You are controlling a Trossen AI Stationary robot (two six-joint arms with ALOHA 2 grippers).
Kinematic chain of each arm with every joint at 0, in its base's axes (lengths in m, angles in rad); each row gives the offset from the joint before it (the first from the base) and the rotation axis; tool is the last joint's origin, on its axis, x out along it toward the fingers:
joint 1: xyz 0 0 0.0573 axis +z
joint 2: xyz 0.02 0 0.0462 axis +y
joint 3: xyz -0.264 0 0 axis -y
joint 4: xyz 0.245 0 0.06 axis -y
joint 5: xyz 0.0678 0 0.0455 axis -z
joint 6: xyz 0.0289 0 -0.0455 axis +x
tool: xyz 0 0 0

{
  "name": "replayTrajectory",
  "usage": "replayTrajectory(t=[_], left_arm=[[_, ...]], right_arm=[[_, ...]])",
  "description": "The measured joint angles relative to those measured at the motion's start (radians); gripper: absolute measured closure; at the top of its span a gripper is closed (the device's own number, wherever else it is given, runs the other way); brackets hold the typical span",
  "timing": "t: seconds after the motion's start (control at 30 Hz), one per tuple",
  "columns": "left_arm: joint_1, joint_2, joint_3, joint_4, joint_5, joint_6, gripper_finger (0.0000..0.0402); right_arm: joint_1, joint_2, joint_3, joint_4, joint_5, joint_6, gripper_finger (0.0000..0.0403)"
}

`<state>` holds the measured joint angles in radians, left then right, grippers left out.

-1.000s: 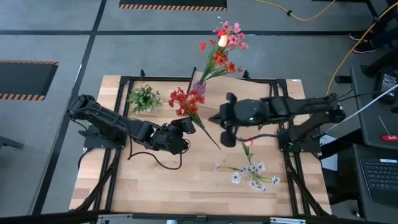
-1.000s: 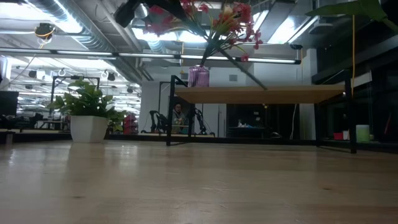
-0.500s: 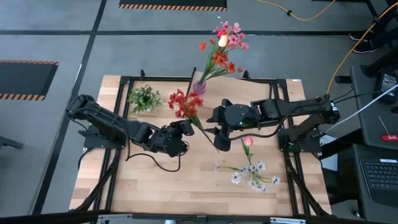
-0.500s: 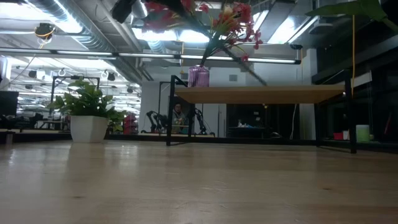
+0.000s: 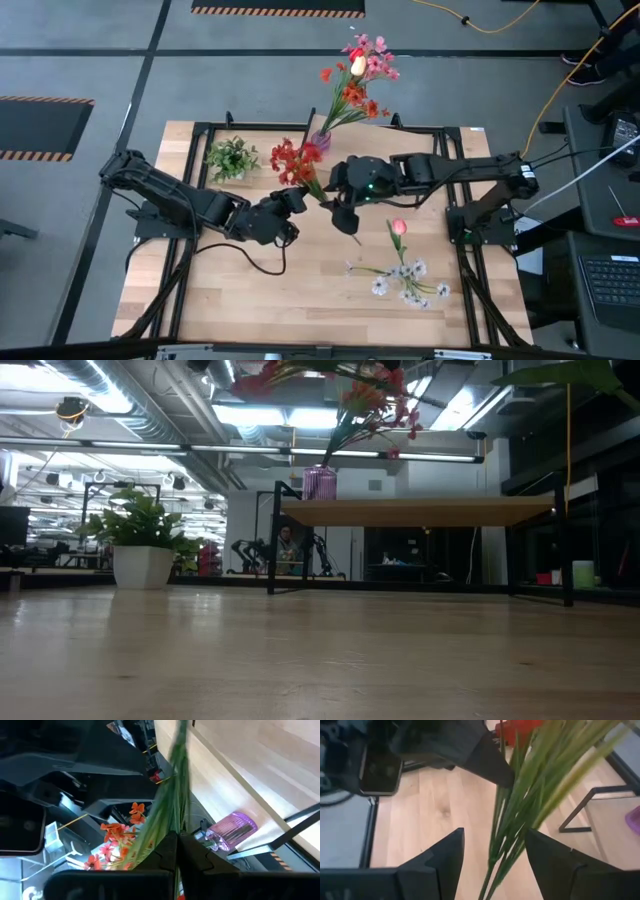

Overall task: Pick and place flowers into a vace then onto a shelf
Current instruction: Put the orange flowers into the transparent vase

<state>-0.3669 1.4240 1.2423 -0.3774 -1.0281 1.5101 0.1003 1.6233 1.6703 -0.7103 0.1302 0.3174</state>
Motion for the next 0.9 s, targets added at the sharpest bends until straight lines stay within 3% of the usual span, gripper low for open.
replayTrajectory(t=[0.37,0.57,0.9], left_arm=[[-0.004,-0.02,0.0,0.021,0.003,0.039,0.0399],[0.012,-0.022,0.0,0.029,0.001,0.054,0.0399],[0.006,-0.025,0.0,0.145,-0.001,0.124,0.0399]], right_arm=[[-0.018,0.019,0.0,0.03,-0.012,-0.037,0.0192],[-0.018,0.019,0.0,0.049,-0.078,-0.035,0.0192],[-0.018,0.019,0.0,0.04,-0.044,-0.087,0.0192]])
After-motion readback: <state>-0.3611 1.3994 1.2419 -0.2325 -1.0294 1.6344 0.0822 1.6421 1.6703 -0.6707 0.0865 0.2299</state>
